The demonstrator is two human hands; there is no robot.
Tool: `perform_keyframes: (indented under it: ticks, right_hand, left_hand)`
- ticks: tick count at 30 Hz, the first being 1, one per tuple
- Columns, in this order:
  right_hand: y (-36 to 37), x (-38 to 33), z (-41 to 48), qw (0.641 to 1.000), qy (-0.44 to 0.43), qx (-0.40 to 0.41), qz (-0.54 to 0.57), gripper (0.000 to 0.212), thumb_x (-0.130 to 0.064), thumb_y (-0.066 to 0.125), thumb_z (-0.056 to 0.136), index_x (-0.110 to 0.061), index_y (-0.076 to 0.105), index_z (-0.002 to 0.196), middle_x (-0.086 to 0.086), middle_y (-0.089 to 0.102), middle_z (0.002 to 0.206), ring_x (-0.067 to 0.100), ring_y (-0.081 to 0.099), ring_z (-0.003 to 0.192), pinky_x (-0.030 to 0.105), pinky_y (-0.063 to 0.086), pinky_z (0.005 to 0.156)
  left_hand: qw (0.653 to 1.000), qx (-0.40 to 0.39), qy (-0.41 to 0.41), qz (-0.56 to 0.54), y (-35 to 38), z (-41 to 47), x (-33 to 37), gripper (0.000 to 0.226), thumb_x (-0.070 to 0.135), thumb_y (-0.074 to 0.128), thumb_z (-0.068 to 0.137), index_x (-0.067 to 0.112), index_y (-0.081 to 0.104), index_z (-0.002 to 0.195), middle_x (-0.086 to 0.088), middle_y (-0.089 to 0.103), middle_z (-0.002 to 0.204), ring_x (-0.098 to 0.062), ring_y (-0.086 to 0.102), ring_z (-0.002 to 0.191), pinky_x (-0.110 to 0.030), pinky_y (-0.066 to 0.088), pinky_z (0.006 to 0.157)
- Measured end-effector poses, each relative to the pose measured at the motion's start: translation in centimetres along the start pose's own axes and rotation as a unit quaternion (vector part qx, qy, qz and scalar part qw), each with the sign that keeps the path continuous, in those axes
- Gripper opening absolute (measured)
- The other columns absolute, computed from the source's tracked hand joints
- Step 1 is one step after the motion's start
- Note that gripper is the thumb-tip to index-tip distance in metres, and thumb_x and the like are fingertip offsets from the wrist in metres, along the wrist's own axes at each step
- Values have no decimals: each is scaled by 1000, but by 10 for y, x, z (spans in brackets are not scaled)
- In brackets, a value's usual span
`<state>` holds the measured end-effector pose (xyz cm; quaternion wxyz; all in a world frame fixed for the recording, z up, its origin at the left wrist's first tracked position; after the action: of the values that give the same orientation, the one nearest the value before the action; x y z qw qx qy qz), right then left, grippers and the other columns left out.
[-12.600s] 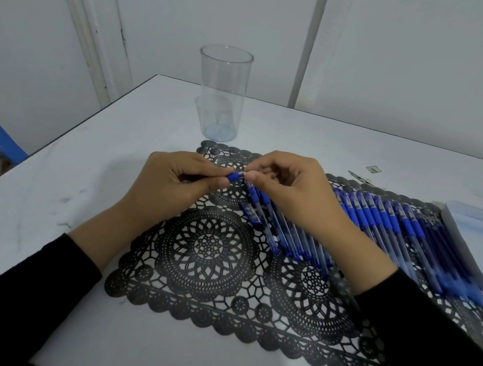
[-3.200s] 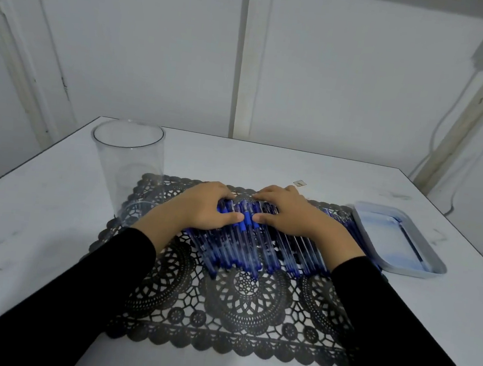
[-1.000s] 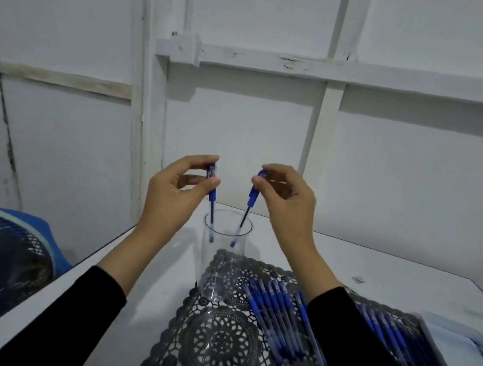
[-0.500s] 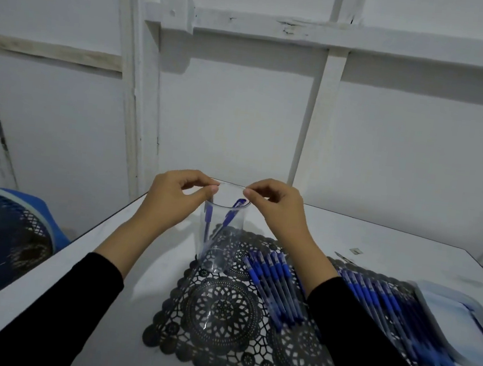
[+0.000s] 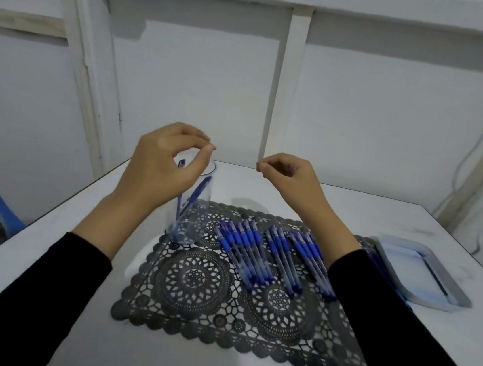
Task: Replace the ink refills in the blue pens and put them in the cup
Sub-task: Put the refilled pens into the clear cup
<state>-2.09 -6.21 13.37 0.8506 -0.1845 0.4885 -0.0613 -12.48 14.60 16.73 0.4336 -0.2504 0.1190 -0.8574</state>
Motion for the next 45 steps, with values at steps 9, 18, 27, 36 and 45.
perform_keyframes:
  ticks: [9,18,27,36,45]
  right_hand:
    - [-32,65,-24,966,65,-102,-230,24,-25,66,92,-18,71,114,-4,71,104,7,62,91,19,45,81]
    - [-19,113,-36,924,88,-262,-266,56,-38,70,87,-23,52,139,-2,53,141,16,49,129,33,40,104]
    - [-18,119,-27,888,80,-313,-327,61,-47,65,88,-21,48,141,-1,46,143,19,38,131,42,35,109]
    - [-26,124,-27,933,124,-263,-213,52,-38,75,82,-18,55,126,-4,53,119,14,50,111,26,41,91]
    - [-55,97,-26,990,110,-58,73,23,-12,77,81,-16,69,103,-2,69,92,16,69,84,28,56,80]
  left_hand:
    - [915,-360,-181,1,144,-39,20,42,37,60,97,24,58,137,4,59,138,-15,55,125,-27,38,105]
    - [874,-442,-186,76,178,-66,-21,70,49,60,94,12,40,150,-7,44,152,-24,42,137,-34,34,109]
    - [849,-493,-164,92,187,-56,-26,66,52,60,93,12,48,144,-7,49,144,-23,48,127,-30,38,98]
    - [886,-402,-229,-35,181,-55,-21,57,37,69,91,21,48,141,0,58,135,-15,53,121,-25,37,93]
    - [902,-213,-269,-262,154,-38,14,48,10,68,92,32,54,132,6,65,105,-7,71,77,-25,58,71]
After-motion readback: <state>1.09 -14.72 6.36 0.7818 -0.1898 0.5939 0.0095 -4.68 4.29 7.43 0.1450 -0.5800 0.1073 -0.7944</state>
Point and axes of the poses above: each hand's wrist, its own z-axis towards the middle knuckle, its own y-axis out of the palm, x = y × z, the point moved 5 cm from there along z, towards the middle knuckle
